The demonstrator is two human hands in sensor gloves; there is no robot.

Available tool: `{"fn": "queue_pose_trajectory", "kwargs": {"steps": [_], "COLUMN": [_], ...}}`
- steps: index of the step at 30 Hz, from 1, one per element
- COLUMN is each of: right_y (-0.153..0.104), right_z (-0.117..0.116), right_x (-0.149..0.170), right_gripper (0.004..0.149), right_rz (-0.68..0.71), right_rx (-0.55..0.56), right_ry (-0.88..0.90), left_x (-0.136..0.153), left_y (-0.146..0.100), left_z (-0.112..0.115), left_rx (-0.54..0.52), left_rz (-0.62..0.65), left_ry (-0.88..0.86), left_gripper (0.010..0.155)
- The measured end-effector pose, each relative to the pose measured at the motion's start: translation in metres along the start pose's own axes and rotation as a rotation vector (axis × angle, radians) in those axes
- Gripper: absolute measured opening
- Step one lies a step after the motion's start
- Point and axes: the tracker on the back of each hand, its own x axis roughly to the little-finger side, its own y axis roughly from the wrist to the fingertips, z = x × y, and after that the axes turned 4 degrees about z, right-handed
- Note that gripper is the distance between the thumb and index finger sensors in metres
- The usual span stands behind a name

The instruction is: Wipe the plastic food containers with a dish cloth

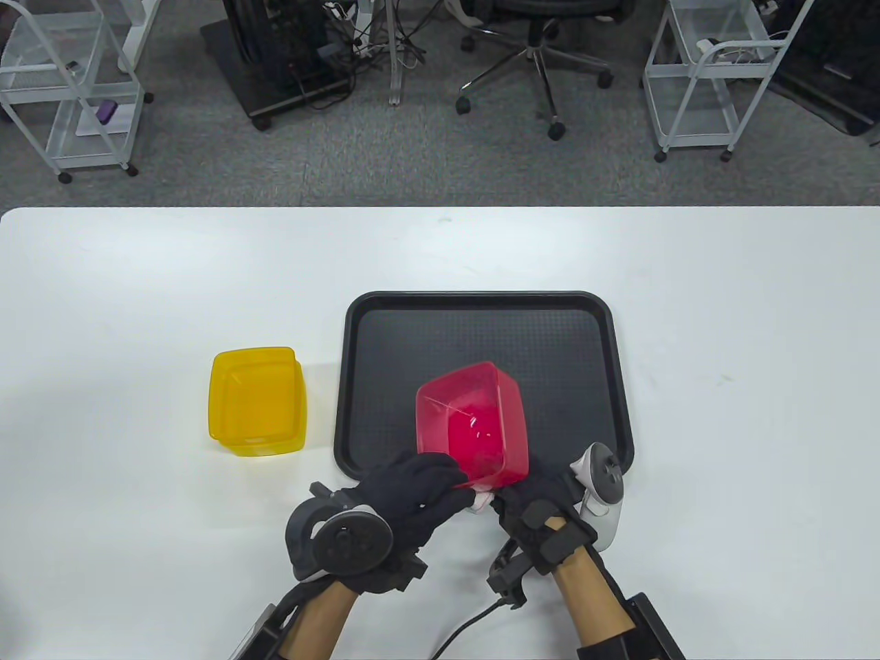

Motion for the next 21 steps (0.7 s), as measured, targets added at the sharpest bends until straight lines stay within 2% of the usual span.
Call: {"fn": "queue_pose_trajectory", "kwargs": {"steps": [4, 9, 13, 16, 21], "right_y": [0.001, 0.000, -0.002, -0.005, -0.007], "right_z": [-0.006, -0.006, 0.000, 0.006, 0.013], "right_x": [0.001, -0.006, -0.013, -0.017, -0.014], "right_gripper": [0.054, 0.053, 0.051, 0.051, 0.051], "right_rz": [-0.025, 0.037, 0.118, 0.138, 0.121], "right_rx": [-0.047, 0.012, 0.052, 0.086, 0.117], "right_ry": [0.000, 0.042, 0.055, 0.044, 0.002], "left_x": [0.016, 0.036, 0.050, 0.071, 0.106], "left_y": [-0.001, -0.002, -0.003, -0.009, -0.023], "left_z": [-0.010, -0.027, -0.050, -0.074, -0.100], "left_rx": [-0.009, -0.009, -0.008, -0.018, 0.063], "left_rz": [-0.030, -0.071, -0.073, -0.176, -0.327], "left_ry": [0.107, 0.215, 0.387, 0.406, 0.490], "left_gripper": [0.041, 0.041, 0.042, 0.043, 0.045]}}
